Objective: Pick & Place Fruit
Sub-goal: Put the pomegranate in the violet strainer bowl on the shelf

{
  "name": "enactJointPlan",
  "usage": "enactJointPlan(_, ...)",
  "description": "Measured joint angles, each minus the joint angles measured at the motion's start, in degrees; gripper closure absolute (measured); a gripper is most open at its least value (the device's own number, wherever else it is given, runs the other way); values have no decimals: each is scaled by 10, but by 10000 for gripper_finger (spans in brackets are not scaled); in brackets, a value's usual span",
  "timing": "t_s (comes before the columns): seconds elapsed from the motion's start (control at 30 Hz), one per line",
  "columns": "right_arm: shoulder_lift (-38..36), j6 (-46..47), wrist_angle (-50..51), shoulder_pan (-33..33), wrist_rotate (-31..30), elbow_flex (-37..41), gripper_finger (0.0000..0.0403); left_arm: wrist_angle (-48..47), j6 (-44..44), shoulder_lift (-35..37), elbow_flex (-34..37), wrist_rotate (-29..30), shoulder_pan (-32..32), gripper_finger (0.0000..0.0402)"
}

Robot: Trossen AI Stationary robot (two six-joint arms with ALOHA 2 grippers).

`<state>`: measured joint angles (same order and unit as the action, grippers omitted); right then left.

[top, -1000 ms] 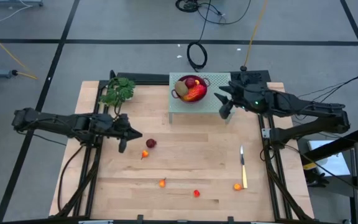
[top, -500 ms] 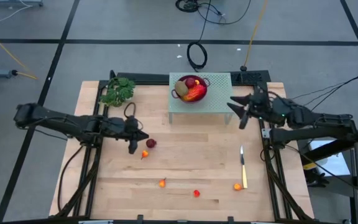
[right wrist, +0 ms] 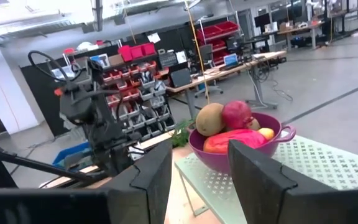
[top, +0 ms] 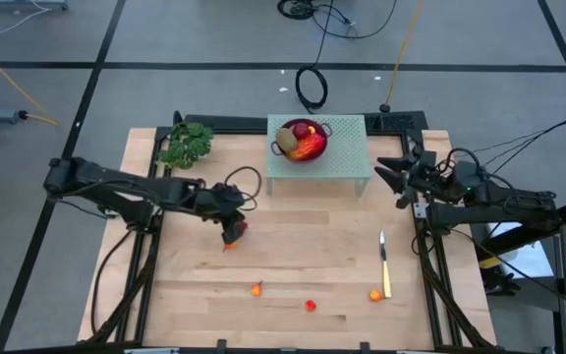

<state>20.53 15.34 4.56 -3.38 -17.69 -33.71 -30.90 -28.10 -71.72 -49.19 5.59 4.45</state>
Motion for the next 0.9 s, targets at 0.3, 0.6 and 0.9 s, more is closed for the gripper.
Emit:
enactJointPlan(0.3, -12, -23, 2, 0, 30, 0, 252, -41, -20, -82, -49, -37, 0, 382)
enactJointPlan(0.6, -12, -25, 4, 0, 30, 0, 252, -58, -94, -96, -49, -26, -5, 313)
enactJointPlan(0.9, -12, -24, 4, 0, 30, 0, 252, -59, -100, -96, -49, -10, -23, 119)
